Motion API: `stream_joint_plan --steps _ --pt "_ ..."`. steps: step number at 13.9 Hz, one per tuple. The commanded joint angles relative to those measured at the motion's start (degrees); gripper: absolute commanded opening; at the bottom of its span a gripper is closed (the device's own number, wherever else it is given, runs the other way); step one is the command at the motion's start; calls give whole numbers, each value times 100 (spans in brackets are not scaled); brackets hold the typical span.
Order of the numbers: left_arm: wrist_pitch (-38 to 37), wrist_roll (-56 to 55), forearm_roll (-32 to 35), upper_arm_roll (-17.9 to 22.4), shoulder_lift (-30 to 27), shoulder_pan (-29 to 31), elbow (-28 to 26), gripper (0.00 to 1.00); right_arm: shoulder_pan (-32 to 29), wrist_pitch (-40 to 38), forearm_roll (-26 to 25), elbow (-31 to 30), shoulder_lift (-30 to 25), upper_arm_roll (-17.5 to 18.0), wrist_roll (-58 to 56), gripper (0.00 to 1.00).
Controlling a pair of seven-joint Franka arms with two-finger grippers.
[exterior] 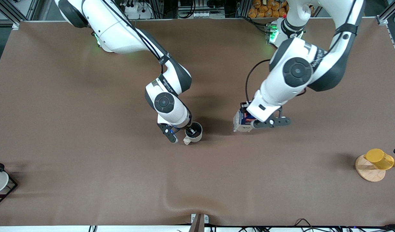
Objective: Place milk next to cup
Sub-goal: 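Lower the white mug onto the table and open the right gripper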
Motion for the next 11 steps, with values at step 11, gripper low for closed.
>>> stream_joint_plan --steps 11 --pt "160 -874 -97 33 867 -1259 586 14 -1517 -1996 -12 -124 -1199 -84 -3641 100"
